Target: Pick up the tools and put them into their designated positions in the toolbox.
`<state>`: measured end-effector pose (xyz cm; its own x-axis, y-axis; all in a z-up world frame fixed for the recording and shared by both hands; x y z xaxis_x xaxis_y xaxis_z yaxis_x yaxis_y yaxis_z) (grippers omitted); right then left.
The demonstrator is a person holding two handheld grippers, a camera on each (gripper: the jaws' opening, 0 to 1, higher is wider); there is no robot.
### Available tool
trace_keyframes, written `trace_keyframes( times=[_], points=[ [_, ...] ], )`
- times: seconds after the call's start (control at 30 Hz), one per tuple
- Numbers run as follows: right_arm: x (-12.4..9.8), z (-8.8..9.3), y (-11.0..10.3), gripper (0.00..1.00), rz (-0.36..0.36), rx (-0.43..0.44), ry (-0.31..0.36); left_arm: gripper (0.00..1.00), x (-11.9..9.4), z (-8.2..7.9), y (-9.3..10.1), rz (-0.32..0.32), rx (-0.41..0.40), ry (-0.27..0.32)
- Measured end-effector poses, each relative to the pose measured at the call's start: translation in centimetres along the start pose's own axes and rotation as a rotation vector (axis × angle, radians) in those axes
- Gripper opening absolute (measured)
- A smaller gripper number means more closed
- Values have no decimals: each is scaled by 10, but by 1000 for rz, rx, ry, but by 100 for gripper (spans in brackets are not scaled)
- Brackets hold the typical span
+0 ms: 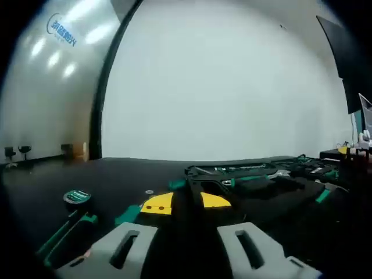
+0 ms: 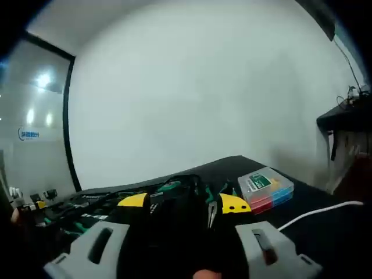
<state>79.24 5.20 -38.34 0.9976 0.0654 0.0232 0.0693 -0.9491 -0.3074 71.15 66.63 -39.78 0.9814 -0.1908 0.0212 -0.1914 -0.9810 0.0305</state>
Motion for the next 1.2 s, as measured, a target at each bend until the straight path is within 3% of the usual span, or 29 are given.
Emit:
trace_keyframes(
  times=[0.1,0.27,0.4,0.47,0.5,0.6,0.67,0.7,0.73,0.77,0.83,0.9,0.93,1.0,1.03,1.07,1.13,1.2],
  points=[
    [-1,0,-5,43,-17,-24,1,16,-2,-12,6,44,-24,80],
    [1,0,-11,43,-32,-74,6,18,-6,-22,17,118,-73,137],
    [2,2,-11,43,-38,-92,-10,27,-8,-27,20,155,-103,173],
    [1,2,-13,43,-41,-98,-12,31,-13,-36,19,152,-105,226],
    [1,2,-13,43,-41,-100,-12,34,-16,-41,16,141,-130,256],
    [3,1,-12,43,-36,-98,-15,38,-35,-60,6,124,-280,422],
    [6,2,-10,43,-33,-94,-19,38,-38,-66,0,114,-413,475],
    [5,2,-10,43,-31,-92,-22,38,-39,-70,-2,126,-436,478],
    [4,3,-10,43,-28,-91,-26,38,-40,-85,-2,127,-521,506],
    [3,3,-10,43,-25,-92,-29,35,-44,-103,9,126,-545,553],
    [1,3,-12,43,-24,-97,-27,30,-59,-151,21,103,-438,673],
    [-1,3,-13,43,-25,-102,-27,28,-75,-184,38,84,-342,735],
    [-1,3,-13,43,-24,-103,-27,27,-82,-195,45,81,-283,761],
    [-3,1,-13,43,-19,-99,-17,27,-104,-219,61,16,-124,834],
    [-4,1,-13,43,-15,-95,-15,27,-114,-234,68,-24,-100,886],
    [-5,1,-13,43,-13,-91,-15,28,-118,-243,77,-14,-93,915],
    [-6,1,-13,43,-13,-86,-14,39,-128,-261,92,18,-84,993],
    [-7,1,-15,43,-15,-92,-16,72,-131,-276,107,41,8,1063]
  ],
)
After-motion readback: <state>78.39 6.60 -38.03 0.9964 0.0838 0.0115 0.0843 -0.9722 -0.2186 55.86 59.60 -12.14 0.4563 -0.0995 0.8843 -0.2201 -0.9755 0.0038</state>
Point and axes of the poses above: the point that each gripper's makers call its tool centre point, and the gripper's own axes: x roughly forward along the fingers, y roughly to its right, z roughly out of its underside, the point moved 5 cm from there along -x, roughly backward along the fingers, and after that the axes turned 9 degrees about z, right-handed, at the moved point
